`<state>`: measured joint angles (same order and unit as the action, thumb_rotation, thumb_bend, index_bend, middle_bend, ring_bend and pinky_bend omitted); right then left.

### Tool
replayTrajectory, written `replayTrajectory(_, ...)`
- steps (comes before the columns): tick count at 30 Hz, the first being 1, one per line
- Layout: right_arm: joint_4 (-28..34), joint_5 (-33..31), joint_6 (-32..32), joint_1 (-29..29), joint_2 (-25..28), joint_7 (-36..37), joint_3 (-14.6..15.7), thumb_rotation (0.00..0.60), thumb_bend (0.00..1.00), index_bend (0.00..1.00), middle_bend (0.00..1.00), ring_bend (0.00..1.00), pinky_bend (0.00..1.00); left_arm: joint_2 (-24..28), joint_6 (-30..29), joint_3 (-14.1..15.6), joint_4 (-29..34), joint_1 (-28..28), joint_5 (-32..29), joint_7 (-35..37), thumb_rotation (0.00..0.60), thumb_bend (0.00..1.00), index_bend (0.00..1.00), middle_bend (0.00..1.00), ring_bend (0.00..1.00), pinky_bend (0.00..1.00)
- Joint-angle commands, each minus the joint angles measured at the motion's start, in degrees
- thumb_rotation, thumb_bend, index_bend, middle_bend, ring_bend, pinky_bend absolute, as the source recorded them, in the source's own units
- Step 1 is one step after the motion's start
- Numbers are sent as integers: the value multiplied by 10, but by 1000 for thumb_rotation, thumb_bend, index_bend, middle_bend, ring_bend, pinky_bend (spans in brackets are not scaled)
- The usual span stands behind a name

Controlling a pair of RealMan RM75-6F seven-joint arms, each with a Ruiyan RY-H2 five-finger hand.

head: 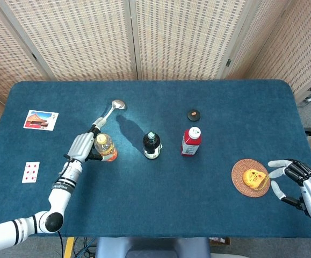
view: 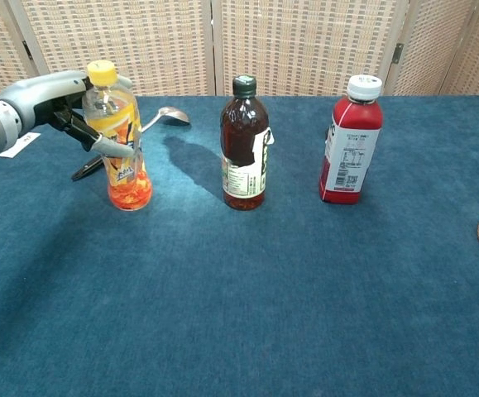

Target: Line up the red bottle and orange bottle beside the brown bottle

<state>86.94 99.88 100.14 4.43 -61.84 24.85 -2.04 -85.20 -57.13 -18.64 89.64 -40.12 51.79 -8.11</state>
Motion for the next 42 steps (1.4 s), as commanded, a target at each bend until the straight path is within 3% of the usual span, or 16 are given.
replayTrajectory(1, 0, 0, 2, -1, 1, 1, -1, 600, 400, 515, 377, 299, 442, 4, -7, 3, 5, 2, -2, -6, 600, 36, 0, 0, 192, 512)
replayTrajectory(11, 1, 5, 12, -5, 2, -7, -1, 600, 400, 515, 377, 300, 443, 39, -5, 3, 56, -1, -69, -44, 600, 34, 0, 0, 157, 512)
replayTrajectory(21, 1, -12, 7, -6, -1, -31, -9, 600, 399, 515, 377, 299, 443, 77, -21, 27, 103, -1, -85, -90, 600, 34, 0, 0, 156, 458)
replayTrajectory(31, 7, -22, -5, -6, -2, -58, -12, 600, 399, 515, 377, 300, 417, 95, -91, 71, 118, 30, -20, -125, 600, 34, 0, 0, 140, 442)
replayTrajectory(42, 9, -48, -29, -4, -7, -106, -20, 600, 399, 515, 377, 300, 414, 99, -223, 147, 73, 109, 136, -147, 600, 34, 0, 0, 133, 410)
